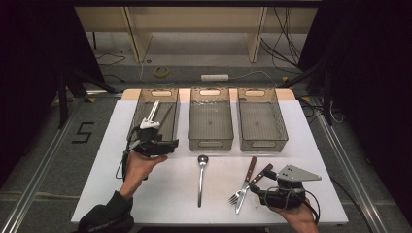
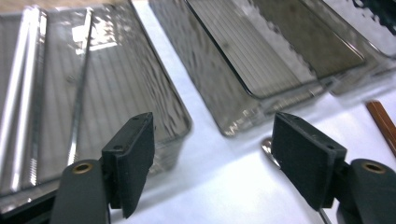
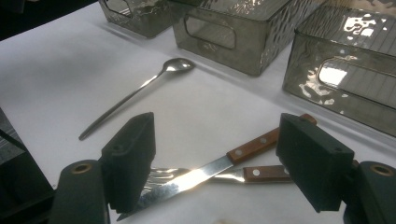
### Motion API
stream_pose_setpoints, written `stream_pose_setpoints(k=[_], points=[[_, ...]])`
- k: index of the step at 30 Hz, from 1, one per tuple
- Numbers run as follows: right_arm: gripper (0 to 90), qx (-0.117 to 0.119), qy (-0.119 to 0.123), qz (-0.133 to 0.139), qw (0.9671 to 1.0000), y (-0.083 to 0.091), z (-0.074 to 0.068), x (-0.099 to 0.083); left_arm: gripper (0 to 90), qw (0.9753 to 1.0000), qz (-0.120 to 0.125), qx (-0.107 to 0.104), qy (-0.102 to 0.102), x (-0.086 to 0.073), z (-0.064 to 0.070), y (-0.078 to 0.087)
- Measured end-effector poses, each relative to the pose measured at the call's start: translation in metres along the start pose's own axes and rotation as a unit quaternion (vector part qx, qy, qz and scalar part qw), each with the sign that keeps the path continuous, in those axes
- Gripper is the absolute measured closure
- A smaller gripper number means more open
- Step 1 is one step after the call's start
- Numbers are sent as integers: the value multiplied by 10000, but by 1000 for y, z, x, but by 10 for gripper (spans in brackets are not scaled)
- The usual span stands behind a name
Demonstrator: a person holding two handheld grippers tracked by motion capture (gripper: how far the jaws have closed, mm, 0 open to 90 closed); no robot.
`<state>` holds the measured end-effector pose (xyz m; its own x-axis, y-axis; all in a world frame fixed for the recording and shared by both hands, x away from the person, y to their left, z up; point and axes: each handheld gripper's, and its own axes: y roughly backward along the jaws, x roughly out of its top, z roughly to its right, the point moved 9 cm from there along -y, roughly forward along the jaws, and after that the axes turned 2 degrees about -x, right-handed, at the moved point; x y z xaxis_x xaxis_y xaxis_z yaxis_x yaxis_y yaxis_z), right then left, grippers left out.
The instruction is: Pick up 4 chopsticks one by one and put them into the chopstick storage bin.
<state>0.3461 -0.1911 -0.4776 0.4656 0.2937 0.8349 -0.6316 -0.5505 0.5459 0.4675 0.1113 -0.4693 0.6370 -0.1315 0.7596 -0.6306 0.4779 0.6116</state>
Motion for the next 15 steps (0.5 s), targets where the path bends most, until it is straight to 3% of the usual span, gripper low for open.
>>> stream_pose_setpoints(k=[4,9,15], points=[[294,4,21,-24,10000,0,-1,0,284,9999,24,-108,22,-6,9,4],[294,6,25,-23,10000,1,1,0,273,9997,-16,-198,-134,-11,21,5],[293,10,7,-54,10000,2,5,-1,258,9994,-24,-294,-178,-19,29,7]])
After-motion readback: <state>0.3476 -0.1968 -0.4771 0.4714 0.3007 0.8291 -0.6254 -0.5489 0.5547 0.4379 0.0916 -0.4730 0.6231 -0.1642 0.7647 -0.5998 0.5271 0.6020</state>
